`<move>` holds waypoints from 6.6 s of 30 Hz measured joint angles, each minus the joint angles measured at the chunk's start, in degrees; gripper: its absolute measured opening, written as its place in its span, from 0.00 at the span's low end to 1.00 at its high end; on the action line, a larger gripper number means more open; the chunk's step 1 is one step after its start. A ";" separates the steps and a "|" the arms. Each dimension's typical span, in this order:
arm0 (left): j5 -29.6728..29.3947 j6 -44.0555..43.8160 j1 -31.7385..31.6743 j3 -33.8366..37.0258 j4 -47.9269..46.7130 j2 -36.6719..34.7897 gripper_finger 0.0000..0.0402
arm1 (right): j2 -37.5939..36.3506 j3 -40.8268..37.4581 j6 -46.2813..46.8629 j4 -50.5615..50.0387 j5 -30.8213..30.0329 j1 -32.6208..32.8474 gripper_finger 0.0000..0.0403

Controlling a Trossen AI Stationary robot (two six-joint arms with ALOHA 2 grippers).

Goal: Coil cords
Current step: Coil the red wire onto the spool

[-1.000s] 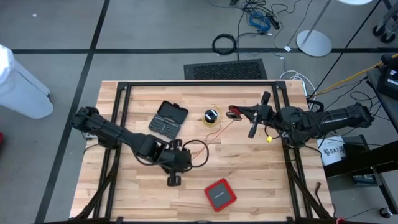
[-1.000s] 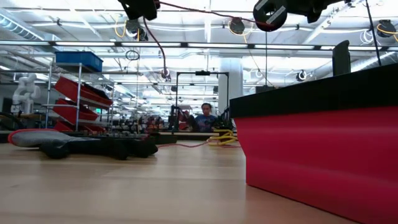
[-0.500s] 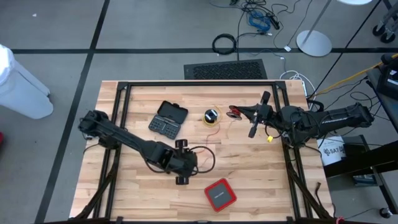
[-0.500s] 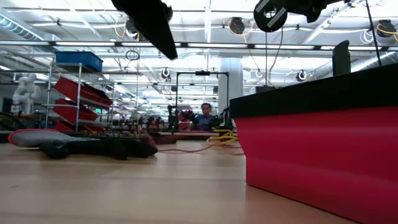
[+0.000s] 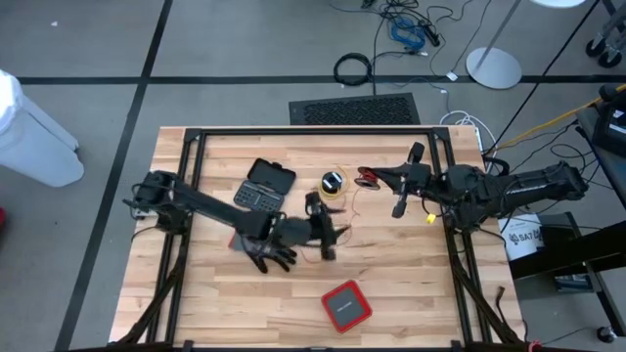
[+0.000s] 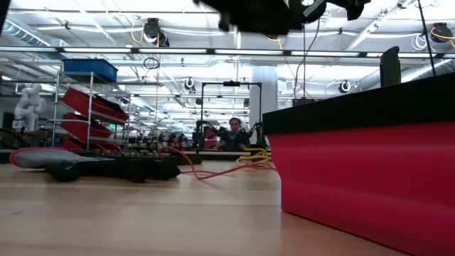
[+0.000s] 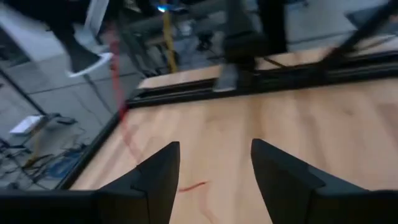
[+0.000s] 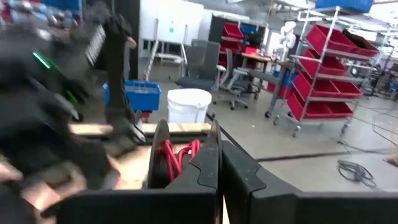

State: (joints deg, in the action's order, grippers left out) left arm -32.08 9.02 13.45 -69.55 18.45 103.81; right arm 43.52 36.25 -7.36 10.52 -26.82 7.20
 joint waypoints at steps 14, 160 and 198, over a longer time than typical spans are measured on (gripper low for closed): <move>5.64 -2.39 -9.36 4.45 33.42 13.07 0.50 | -0.01 0.00 -1.85 5.14 3.18 0.02 0.00; 24.49 -2.71 -17.09 4.36 20.73 7.82 0.27 | 2.70 0.00 7.13 3.09 6.34 -6.61 0.00; 36.76 -10.87 -19.92 4.41 13.86 6.44 0.36 | 2.66 0.00 7.18 0.14 7.56 -6.62 0.00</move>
State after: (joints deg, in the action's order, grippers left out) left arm 4.69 -1.86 -6.47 -65.14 32.31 110.26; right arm 46.17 36.25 -0.19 10.66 -19.26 0.58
